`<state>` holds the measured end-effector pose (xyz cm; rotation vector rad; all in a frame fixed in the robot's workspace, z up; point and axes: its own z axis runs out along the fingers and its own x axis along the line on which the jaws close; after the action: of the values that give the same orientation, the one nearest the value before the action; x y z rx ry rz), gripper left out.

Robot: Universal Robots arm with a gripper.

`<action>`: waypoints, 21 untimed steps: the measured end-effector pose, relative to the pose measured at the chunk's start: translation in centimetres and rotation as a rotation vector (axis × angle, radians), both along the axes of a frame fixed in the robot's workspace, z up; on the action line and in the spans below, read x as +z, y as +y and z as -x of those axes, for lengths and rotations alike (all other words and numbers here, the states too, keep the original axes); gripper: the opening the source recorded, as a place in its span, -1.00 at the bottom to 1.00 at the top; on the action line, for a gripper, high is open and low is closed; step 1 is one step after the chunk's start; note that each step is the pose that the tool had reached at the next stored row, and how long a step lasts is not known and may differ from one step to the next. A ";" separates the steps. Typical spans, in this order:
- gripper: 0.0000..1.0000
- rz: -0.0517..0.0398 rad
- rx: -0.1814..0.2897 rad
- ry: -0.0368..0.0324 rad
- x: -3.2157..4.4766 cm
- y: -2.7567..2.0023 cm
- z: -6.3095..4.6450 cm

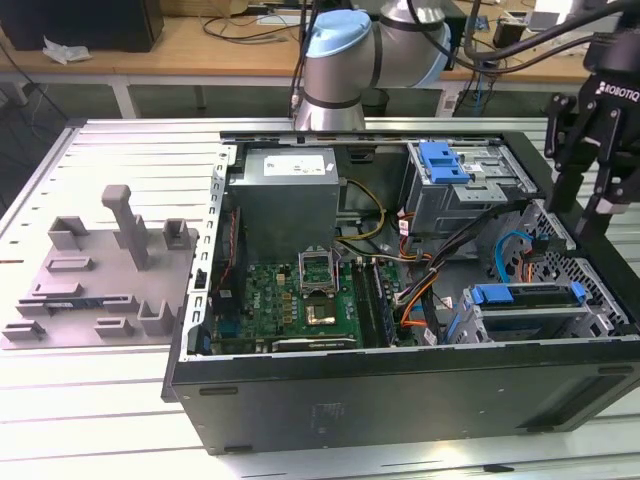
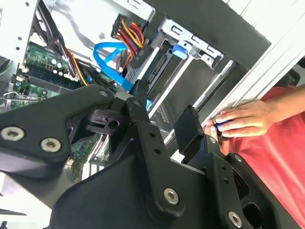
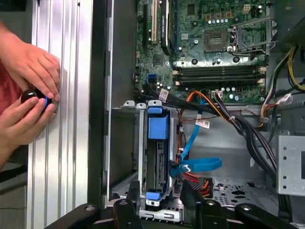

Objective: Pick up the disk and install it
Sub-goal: 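Insert the first disk wire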

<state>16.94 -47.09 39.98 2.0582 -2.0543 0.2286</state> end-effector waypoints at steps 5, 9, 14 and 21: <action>0.01 -0.0005 -0.013 0.0019 -0.19 0.34 -1.1; 0.01 -0.0003 -0.059 0.0020 -0.51 0.40 -1.4; 0.01 -0.0004 -0.163 0.0020 -1.20 0.41 -1.5; 0.01 0.0253 -0.194 0.0296 -1.91 0.88 -4.1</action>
<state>21.04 -46.20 38.07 1.8209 -2.2028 0.1883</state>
